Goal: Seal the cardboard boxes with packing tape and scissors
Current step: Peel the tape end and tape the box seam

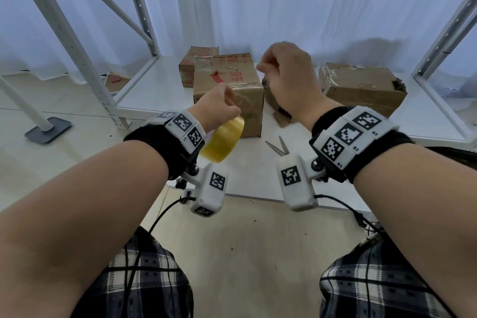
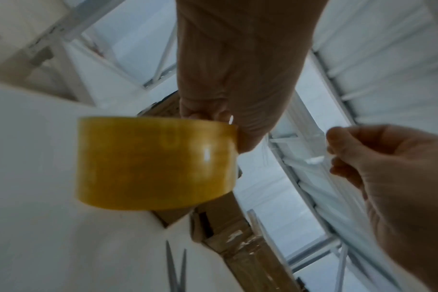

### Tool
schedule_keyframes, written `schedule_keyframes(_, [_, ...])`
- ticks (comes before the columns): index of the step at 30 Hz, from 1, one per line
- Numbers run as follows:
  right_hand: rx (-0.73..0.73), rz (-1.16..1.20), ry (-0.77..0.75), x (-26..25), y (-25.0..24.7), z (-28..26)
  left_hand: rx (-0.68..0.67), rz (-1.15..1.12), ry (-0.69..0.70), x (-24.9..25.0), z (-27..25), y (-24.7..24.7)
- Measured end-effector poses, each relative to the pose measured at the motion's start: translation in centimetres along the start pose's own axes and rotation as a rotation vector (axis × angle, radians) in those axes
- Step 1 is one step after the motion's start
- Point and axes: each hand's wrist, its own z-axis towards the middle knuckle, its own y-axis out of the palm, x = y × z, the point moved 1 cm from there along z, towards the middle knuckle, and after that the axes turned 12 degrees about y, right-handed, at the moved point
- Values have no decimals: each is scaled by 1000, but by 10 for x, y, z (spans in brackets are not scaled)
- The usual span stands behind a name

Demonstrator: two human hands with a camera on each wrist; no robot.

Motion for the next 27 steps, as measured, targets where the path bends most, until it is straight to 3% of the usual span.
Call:
schedule_keyframes(4, [23,24,95,9,-4,6,-76,-37,75,2,-9,-3])
schedule_keyframes(14, [-42,66,280,38,-9,11,-212,-227,85,15,-20,-2])
schedule_keyframes(22, [-49,38,269,42,-14,9,-248,-213,183,22,-22,0])
schedule_keyframes(27, [-59,53,267,44,-12,9,-280,-237,168,22,-23,2])
